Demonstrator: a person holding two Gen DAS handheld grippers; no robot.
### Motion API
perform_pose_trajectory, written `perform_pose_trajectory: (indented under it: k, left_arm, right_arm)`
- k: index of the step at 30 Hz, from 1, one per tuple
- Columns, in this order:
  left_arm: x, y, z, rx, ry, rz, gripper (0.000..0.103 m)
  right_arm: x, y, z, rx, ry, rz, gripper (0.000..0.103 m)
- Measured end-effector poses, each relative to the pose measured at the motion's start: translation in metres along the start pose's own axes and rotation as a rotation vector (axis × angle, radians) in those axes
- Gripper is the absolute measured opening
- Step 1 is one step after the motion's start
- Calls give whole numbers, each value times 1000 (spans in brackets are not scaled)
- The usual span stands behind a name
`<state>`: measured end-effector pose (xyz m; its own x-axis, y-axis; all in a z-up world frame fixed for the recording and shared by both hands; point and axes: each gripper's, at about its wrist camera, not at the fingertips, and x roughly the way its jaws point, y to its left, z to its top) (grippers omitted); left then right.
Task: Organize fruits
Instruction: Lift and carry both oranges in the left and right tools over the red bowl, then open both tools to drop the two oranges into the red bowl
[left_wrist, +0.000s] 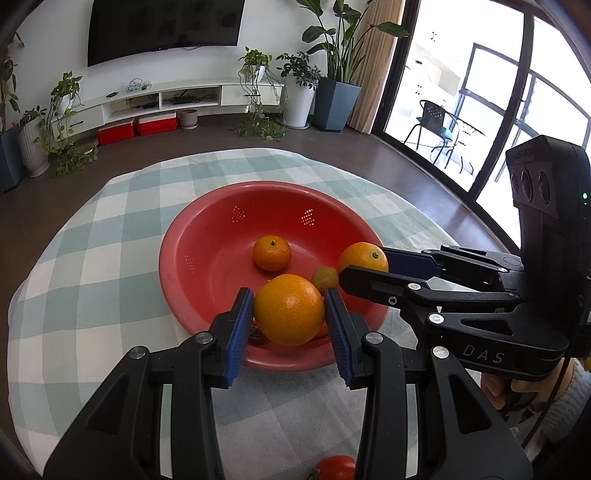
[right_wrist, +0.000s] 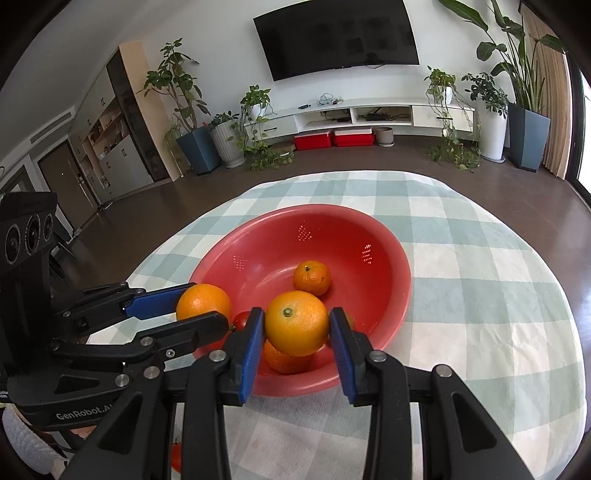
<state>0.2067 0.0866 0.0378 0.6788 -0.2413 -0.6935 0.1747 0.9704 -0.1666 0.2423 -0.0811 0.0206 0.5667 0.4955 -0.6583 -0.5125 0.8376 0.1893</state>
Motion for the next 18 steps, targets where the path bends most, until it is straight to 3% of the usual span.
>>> perform_pose_trajectory:
  k: [18]
  left_arm:
    - [20,12,5,-21,18,11,37]
  right_arm:
    - [22,-1,-1,-20,42,-20,39]
